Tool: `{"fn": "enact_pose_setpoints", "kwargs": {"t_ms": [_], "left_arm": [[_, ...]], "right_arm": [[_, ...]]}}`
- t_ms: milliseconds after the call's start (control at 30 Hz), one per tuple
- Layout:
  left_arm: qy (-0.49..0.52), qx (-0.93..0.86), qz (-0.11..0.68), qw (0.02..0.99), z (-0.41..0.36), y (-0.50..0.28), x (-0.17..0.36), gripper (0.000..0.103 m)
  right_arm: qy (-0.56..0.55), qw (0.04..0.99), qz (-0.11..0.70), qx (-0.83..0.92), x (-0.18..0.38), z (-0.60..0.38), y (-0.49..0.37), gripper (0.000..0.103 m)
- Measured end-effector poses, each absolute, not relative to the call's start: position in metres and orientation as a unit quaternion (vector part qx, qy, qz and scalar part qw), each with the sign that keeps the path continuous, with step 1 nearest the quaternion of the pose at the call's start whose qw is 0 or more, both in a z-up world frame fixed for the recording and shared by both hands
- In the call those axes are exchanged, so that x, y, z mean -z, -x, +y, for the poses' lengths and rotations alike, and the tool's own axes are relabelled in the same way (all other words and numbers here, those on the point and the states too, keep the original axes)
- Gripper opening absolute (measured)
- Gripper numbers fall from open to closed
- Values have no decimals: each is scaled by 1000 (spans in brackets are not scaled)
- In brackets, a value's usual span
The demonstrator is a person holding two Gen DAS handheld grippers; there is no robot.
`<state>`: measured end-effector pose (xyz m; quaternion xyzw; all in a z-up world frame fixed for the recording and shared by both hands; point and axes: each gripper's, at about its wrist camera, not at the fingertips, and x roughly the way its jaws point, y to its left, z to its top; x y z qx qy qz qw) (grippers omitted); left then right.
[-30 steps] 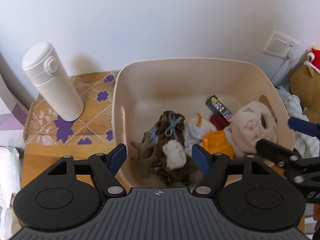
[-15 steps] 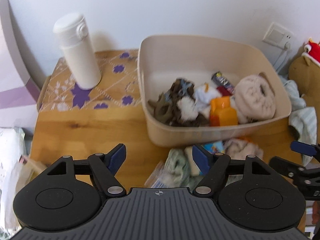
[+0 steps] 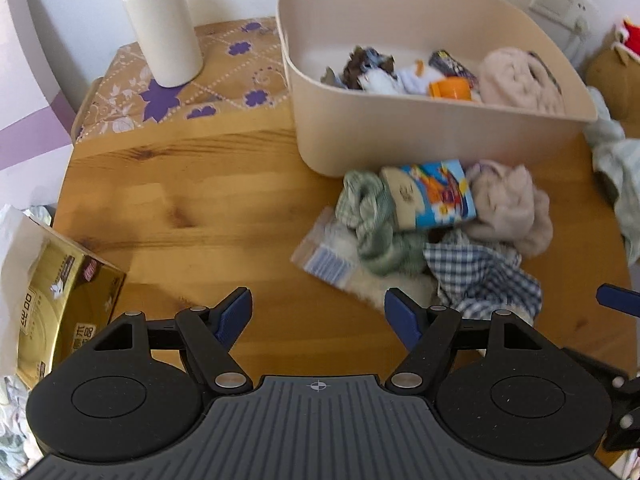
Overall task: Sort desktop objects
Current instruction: 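Move both tools back down to the cloth pile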
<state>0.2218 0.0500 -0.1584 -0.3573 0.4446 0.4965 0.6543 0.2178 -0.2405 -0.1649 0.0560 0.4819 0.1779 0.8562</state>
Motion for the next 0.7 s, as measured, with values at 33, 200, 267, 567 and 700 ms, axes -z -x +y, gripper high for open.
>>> {"fn": "enact_pose_setpoints", "kwargs": {"t_ms": [33,200,267,567,700], "left_arm": [[357,-495,446,655,49,-222,160,75],[361,-492,440,658,41,-221,161,75],[366,-492,437,658,39,-220,163,75],[368,-504,422,658,44,-221,168,75],[387,-500,409,658,54,-222,170,75]], "right_arm": [[-49,855,484,-181,167,-239,-214,103],[-29,848,494,-189,180,-229,-210,103],[-17,848,495,-190,184,-224,-212,103],[8,854,486,-186,195,-212,-224,103],[15,851,488,-192,199,-205,-230,103]]}}
